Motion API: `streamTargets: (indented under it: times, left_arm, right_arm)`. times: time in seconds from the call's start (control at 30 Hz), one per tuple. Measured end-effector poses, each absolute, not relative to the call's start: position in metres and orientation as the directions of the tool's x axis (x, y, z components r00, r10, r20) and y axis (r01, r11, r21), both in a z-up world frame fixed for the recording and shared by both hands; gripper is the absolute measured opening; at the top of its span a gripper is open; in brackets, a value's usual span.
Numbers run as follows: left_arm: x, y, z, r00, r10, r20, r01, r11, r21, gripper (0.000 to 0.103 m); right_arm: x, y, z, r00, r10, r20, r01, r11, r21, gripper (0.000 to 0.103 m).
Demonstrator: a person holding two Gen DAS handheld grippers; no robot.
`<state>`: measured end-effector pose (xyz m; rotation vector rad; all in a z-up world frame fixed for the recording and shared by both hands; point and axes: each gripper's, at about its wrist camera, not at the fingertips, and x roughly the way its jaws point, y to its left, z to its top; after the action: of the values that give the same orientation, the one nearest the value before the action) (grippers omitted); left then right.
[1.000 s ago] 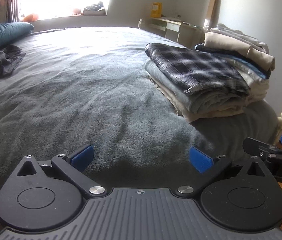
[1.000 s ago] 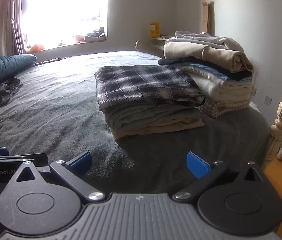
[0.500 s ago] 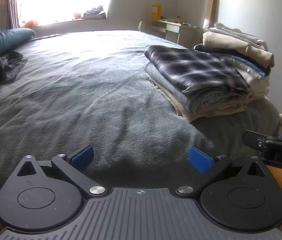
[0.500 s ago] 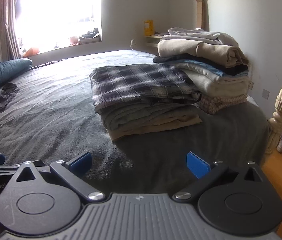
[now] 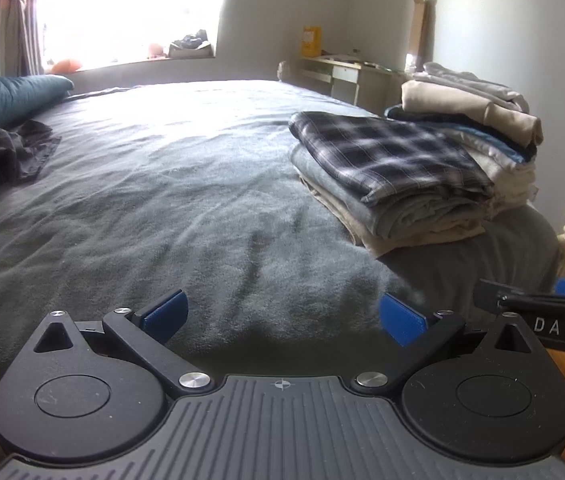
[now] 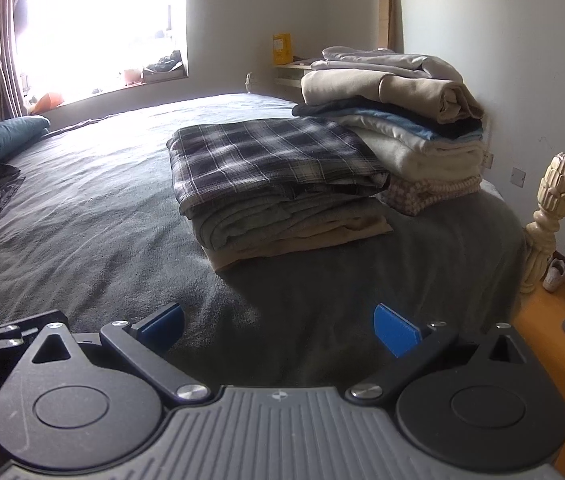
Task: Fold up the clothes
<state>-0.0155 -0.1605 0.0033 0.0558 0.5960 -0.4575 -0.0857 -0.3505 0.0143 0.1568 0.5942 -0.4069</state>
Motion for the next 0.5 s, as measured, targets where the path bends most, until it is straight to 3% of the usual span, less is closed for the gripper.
streamTargets:
  times: [0.5]
  left_arm:
    - [-0.0194,-0.153,0.0084,0.753,-0.37,-0.544,0.385,0.918,-0.09,0.103]
  right_arm:
    - [-0.0895,-0.3462,0.0169,0.747,-0.342,-0.57,0.411,0.912,-0.009,0.103]
